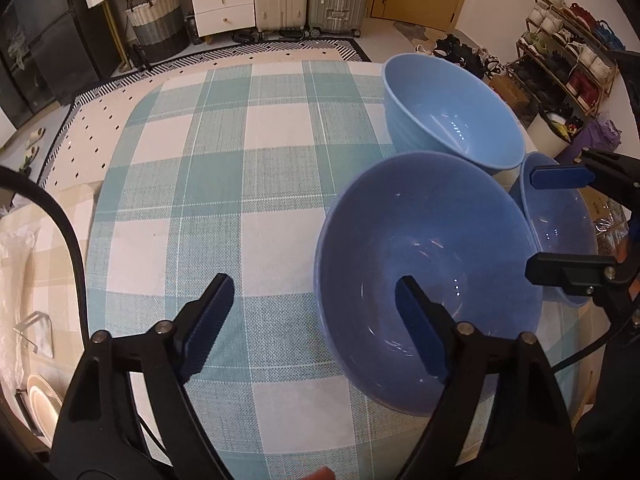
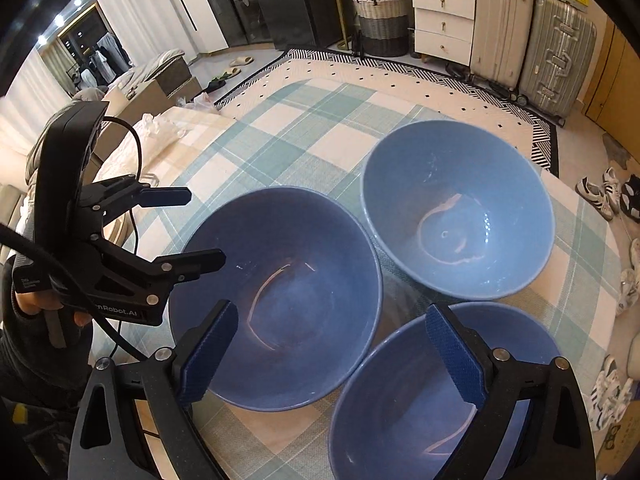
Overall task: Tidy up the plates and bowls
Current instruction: 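Move both grippers forward to the rim of the nearest blue bowl, then close both grippers on the blue bowl rim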
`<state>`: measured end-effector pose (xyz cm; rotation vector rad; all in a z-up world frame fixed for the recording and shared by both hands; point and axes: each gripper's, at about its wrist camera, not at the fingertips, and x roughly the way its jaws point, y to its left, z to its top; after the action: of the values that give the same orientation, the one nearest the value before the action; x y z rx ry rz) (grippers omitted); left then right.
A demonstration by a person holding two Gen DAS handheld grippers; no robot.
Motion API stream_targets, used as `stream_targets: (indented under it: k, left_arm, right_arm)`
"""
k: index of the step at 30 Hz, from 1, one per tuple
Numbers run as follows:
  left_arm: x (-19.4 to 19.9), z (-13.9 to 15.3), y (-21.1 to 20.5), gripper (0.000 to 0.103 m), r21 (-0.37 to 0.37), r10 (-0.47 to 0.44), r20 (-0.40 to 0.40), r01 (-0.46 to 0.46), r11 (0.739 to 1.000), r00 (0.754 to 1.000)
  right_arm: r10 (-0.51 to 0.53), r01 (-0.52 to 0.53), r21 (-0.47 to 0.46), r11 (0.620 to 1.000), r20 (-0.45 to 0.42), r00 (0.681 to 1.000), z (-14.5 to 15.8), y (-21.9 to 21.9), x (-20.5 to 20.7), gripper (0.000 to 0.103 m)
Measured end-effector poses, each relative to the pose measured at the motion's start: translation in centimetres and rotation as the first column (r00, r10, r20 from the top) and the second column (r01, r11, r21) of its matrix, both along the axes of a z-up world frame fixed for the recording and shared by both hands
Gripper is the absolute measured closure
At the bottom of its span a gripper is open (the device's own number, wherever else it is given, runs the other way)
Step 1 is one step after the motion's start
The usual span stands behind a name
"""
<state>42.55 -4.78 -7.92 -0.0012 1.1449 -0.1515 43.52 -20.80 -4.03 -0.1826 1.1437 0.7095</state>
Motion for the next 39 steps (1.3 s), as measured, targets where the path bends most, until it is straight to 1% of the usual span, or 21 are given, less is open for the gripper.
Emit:
stream_targets:
  k: [2,4,5,7,8,9,10,11,13,16,17,19,21,22,24,26,28,30,32,36,39]
  left_arm:
    - [-0.1,-0.4,0.1,0.024,-0.004,-0.003,-0.006,0.003,1.000,1.000]
    - [-0.1,-0.8,0.0,0.029,-0.010,-0.011,-0.014,0.010,1.000,1.000]
    - [-0.1,-0.9,0.0,0.032,-0.014,-0.015,-0.018,0.015,1.000,1.000]
    - [-0.1,-1.3,-0.1,0.036,-0.013,-0.016,-0.026,0.016,1.000,1.000]
    - [-0.1,-1.5,-0.1,0.037,-0.015,-0.015,-0.027,0.014,1.000,1.000]
    - [-0.1,-1.6,-0.1,0.039,-0.021,-0.016,-0.029,0.015,1.000,0.999]
    - [-0.2,-1.7,-0.1,0.044,-0.026,-0.016,-0.032,0.015,1.000,0.999]
    - [-0.2,-1.9,-0.1,0.046,-0.030,-0.016,-0.035,0.015,0.999,0.999]
    - [-0.2,-2.3,-0.1,0.055,-0.038,-0.017,-0.046,0.015,0.999,0.999]
    - [-0.3,-2.8,0.0,0.066,-0.047,-0.015,-0.058,0.012,0.999,0.998]
    - [-0.3,-2.9,0.1,0.067,-0.055,-0.014,-0.063,0.011,0.998,0.998]
    - [-0.3,-3.2,0.2,0.076,-0.069,-0.012,-0.070,0.007,0.998,0.997]
    - [-0.3,-3.2,0.4,0.079,-0.073,0.006,-0.065,-0.011,0.997,0.998]
    - [-0.3,-3.3,0.3,0.079,-0.063,0.006,-0.064,-0.010,0.998,0.998]
    - [-0.2,-3.3,0.1,0.079,-0.064,-0.011,-0.068,0.007,0.998,0.998]
    - [-0.3,-3.5,-0.1,0.082,-0.060,-0.022,-0.073,0.017,0.998,0.997]
    - [-0.3,-3.6,-0.2,0.095,-0.066,-0.024,-0.073,0.019,0.998,0.997]
    - [-0.3,-3.8,-0.1,0.097,-0.074,-0.011,-0.071,0.006,0.997,0.997]
    - [-0.3,-4.1,-0.1,0.098,-0.062,-0.012,-0.075,0.007,0.998,0.997]
    - [-0.6,-4.1,-0.1,0.098,-0.057,-0.016,-0.066,0.012,0.998,0.998]
    - [-0.7,-4.2,-0.1,0.098,-0.050,-0.013,-0.063,0.010,0.999,0.998]
  right_arm:
    - [0.007,-0.007,-0.006,1.000,-0.006,1.000,-0.3,0.2,0.1,0.010]
    - [0.011,-0.011,-0.014,1.000,-0.012,1.000,-0.6,0.5,0.2,0.011]
    - [0.015,-0.015,-0.013,1.000,-0.016,1.000,-0.7,0.6,0.3,0.012]
    - [0.028,-0.028,-0.004,1.000,-0.040,0.999,-1.1,0.8,0.5,0.020]
    - [0.032,-0.032,-0.003,0.999,-0.050,0.998,-1.3,0.9,0.6,0.020]
    - [0.033,-0.034,-0.007,0.999,-0.054,0.998,-1.5,1.0,0.7,0.020]
    - [0.035,-0.035,-0.010,0.999,-0.055,0.998,-1.7,1.1,0.8,0.021]
    - [0.037,-0.038,-0.013,0.999,-0.059,0.998,-1.9,1.2,0.9,0.022]
    - [0.038,-0.039,-0.020,0.999,-0.063,0.997,-2.2,1.5,1.0,0.027]
    - [0.038,-0.040,-0.049,0.998,-0.048,0.998,-2.6,1.8,1.1,0.034]
    - [0.042,-0.044,-0.058,0.997,-0.041,0.998,-2.8,1.9,1.0,0.034]
    - [0.044,-0.046,-0.072,0.996,-0.032,0.999,-2.9,2.0,1.1,0.037]
    - [0.042,-0.044,-0.080,0.996,-0.027,0.999,-3.0,2.1,1.1,0.041]
    - [0.040,-0.042,-0.085,0.995,-0.027,0.999,-3.1,2.1,1.1,0.047]
    - [0.039,-0.041,-0.102,0.994,-0.022,0.999,-3.4,2.1,1.0,0.053]
    - [0.040,-0.041,-0.109,0.993,-0.016,0.999,-3.5,2.2,1.0,0.054]
    - [0.039,-0.041,-0.119,0.992,-0.017,0.999,-3.7,2.4,1.1,0.060]
    - [0.038,-0.040,-0.133,0.990,-0.017,0.999,-3.8,2.5,1.1,0.067]
    - [0.033,-0.037,-0.137,0.990,-0.030,0.999,-4.1,2.6,1.2,0.070]
    - [0.017,-0.024,-0.123,0.992,-0.054,0.998,-4.4,2.6,1.4,0.074]
    - [0.008,-0.015,-0.139,0.990,-0.050,0.999,-4.5,3.0,1.5,0.074]
